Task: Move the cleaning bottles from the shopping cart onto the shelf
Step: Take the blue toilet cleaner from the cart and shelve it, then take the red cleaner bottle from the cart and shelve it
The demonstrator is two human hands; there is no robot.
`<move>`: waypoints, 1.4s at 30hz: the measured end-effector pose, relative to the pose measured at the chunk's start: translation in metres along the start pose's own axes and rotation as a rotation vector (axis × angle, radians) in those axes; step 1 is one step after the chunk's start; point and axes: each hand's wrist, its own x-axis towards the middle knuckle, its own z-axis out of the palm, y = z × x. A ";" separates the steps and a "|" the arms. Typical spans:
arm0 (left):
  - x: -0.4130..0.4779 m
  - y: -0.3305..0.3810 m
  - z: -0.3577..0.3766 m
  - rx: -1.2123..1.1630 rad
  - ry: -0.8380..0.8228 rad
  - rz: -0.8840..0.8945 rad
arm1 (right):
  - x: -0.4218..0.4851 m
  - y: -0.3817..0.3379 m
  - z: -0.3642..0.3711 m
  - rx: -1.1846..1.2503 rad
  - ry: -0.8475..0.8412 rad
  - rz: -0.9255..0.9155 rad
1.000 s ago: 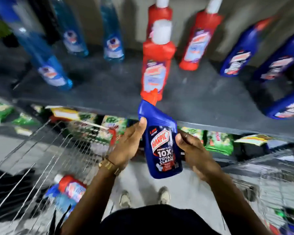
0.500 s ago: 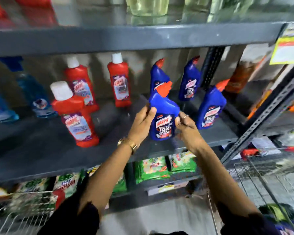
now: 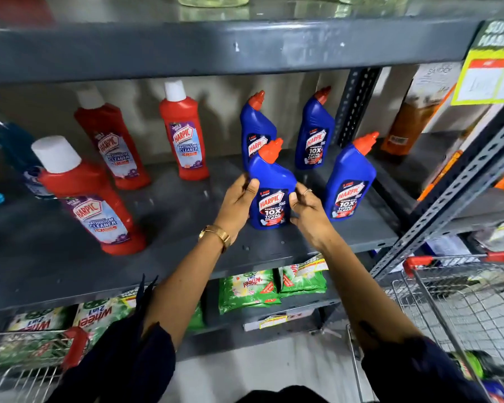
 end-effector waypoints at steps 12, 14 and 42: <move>-0.008 -0.010 -0.005 -0.020 -0.024 -0.072 | -0.023 0.027 0.009 -0.117 0.305 -0.084; -0.021 -0.015 -0.011 0.009 -0.001 -0.097 | -0.049 0.040 0.023 -0.221 0.510 -0.174; -0.503 -0.250 -0.351 0.180 0.894 -1.143 | -0.207 0.239 0.448 -1.310 -0.547 0.000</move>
